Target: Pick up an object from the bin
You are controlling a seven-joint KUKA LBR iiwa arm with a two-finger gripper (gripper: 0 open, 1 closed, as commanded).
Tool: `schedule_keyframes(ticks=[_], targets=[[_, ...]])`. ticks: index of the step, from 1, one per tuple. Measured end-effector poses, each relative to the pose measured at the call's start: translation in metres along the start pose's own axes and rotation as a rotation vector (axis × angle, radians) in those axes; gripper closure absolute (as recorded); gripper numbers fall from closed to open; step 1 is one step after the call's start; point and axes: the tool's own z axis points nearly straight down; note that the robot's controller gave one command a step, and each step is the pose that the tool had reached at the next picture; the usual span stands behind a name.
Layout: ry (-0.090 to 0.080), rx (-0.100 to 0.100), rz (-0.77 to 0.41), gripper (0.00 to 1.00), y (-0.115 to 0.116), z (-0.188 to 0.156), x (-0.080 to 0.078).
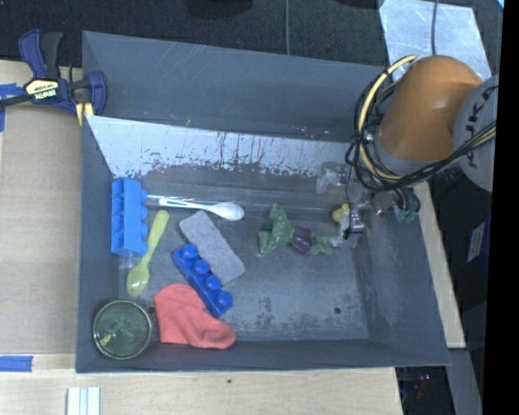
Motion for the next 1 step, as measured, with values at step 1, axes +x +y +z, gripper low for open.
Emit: schedule_keyframes(ticks=[1], targets=[[-0.006, 0.005, 0.234, 0.0, 0.0223, 0.0188, 0.002]])
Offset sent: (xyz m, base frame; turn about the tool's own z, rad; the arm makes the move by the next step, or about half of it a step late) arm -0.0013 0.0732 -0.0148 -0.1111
